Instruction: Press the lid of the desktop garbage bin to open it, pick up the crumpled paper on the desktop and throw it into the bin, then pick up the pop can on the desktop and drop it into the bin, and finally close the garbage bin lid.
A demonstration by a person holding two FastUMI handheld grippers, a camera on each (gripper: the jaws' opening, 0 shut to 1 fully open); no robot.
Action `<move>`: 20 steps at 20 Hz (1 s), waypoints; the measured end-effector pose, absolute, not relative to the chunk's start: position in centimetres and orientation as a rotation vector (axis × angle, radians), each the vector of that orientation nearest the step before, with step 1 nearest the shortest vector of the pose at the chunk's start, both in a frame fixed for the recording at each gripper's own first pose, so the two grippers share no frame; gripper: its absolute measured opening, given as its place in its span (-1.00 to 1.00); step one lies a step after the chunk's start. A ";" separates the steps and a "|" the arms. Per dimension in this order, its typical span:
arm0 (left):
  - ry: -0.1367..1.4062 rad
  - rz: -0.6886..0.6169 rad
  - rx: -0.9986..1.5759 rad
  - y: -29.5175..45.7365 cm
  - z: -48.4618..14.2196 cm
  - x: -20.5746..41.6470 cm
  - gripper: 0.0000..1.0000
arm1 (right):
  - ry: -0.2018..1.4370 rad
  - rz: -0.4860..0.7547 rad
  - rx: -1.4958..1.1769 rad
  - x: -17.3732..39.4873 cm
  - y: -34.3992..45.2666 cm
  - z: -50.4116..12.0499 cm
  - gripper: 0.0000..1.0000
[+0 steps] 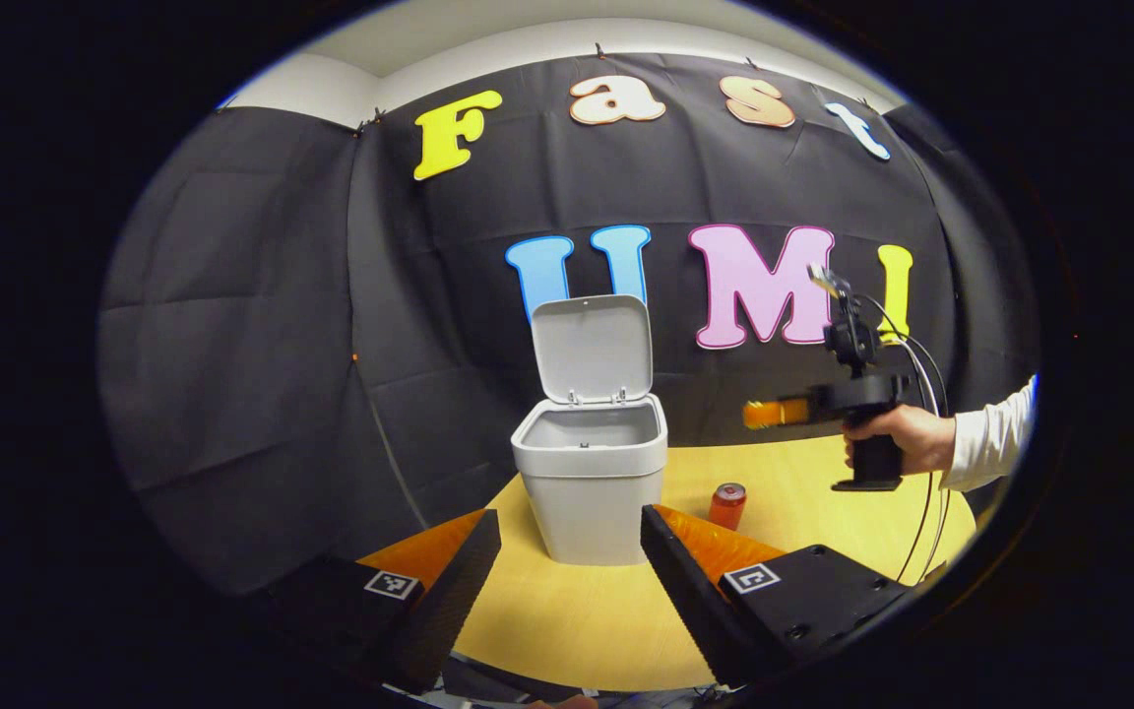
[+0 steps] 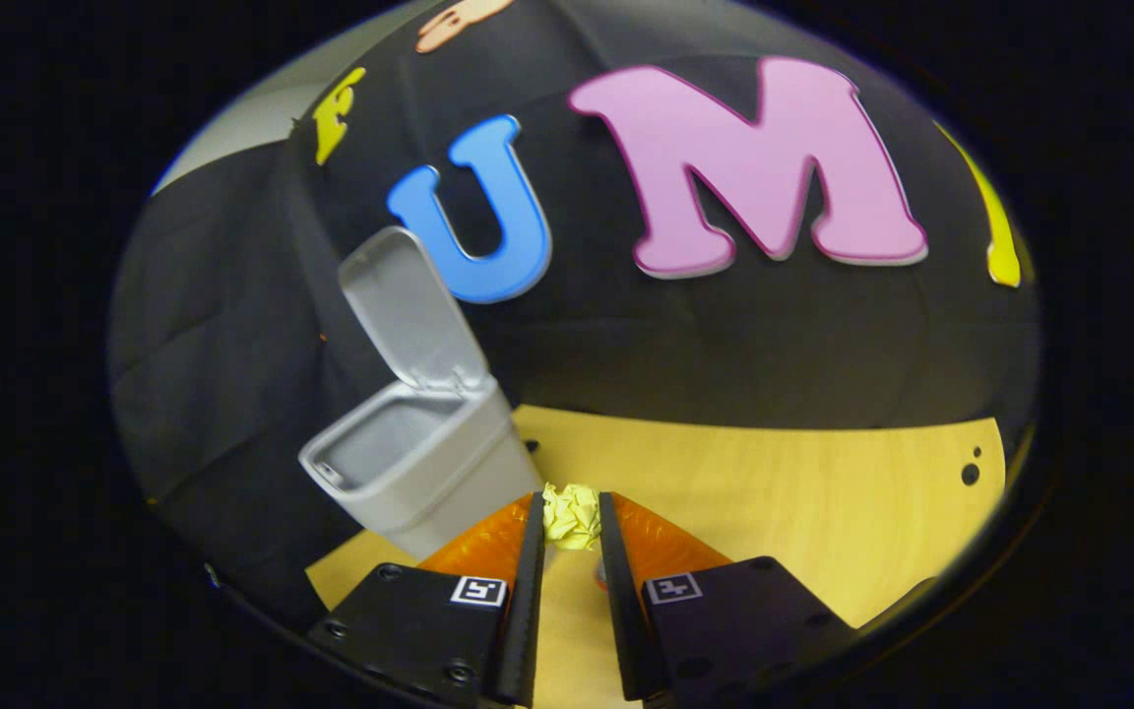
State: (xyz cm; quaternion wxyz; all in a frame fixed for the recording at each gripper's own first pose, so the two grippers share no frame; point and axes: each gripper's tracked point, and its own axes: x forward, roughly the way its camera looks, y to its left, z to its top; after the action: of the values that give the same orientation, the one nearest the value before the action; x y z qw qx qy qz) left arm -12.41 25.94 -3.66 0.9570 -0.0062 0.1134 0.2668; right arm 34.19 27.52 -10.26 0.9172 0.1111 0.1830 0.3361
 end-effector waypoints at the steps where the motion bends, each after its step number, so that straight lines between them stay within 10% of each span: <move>1: 0.227 0.538 -0.014 25.8 -3.8 -12.2 0.92 | 0.342 0.730 0.226 33.5 28.6 -8.9 -0.29; 13: 0.236 0.623 -0.043 26.0 -4.4 -15.8 0.93 | 0.353 0.898 -0.054 32.1 38.6 -11.4 -0.24; 20: 0.261 0.653 -0.086 25.8 -5.7 -14.7 0.93 | 0.303 0.935 -0.035 31.4 38.6 -10.1 0.97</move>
State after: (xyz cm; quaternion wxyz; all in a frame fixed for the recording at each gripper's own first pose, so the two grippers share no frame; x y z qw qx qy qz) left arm -14.66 25.75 -5.74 0.9378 -0.0422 0.1280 0.3199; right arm 31.43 38.61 -10.06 0.8815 -0.0168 0.1455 0.4489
